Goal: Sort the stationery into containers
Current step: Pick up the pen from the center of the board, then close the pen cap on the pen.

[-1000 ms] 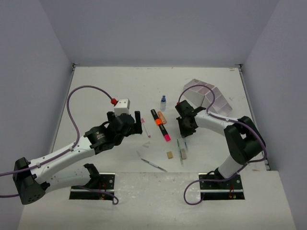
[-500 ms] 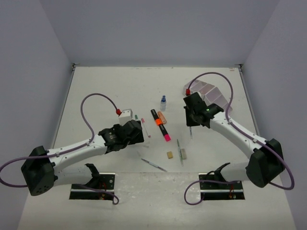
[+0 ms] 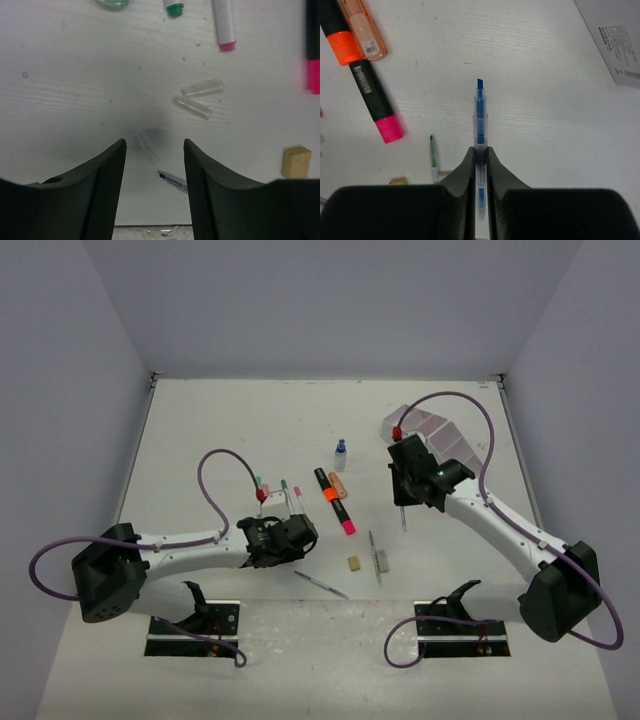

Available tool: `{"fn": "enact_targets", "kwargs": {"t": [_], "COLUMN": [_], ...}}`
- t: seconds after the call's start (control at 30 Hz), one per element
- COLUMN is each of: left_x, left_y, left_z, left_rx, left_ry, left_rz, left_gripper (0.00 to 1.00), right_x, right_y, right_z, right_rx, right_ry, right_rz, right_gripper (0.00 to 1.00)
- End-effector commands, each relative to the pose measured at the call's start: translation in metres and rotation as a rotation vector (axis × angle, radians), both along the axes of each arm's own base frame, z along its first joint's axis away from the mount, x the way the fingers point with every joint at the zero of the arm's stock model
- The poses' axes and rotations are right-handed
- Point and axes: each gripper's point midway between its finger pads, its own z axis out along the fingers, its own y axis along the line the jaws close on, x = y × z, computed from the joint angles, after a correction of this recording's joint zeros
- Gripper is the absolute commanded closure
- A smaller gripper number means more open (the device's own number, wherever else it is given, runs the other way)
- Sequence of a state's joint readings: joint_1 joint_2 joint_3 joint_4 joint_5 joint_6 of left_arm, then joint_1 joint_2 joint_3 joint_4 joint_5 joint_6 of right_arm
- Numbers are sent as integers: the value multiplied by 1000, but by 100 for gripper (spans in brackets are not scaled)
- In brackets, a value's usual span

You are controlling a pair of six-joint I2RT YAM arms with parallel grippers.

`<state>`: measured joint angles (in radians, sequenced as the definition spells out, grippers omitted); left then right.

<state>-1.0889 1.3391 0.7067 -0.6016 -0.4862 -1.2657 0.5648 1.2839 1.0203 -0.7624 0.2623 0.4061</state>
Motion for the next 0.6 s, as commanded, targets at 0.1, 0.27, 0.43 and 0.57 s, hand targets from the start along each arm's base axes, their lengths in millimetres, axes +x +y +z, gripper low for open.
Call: {"fn": "enact_targets", "kwargs": {"t": [0.1,0.27,0.43,0.57], "left_x": [-3,-5,-6,-6], "left_y": [-2,-3,-2,1], "left_z": [-11,-17,-23,-25], "left_rx": [40,54,77,87], "left_ry": [33,44,52,47], "left_rz": [77,77,79,85], "left_gripper": [54,61,69,80], "right_x": [-4,-4,-5,-6], "right_y": [2,2,3,11], "right_z": [7,10,10,14], "right_rx": [21,31,35,76], "right_ry": [-27,-35,-34,-41], "right_rz": [26,29,33,65], "right_gripper": [100,100,100,100]}}
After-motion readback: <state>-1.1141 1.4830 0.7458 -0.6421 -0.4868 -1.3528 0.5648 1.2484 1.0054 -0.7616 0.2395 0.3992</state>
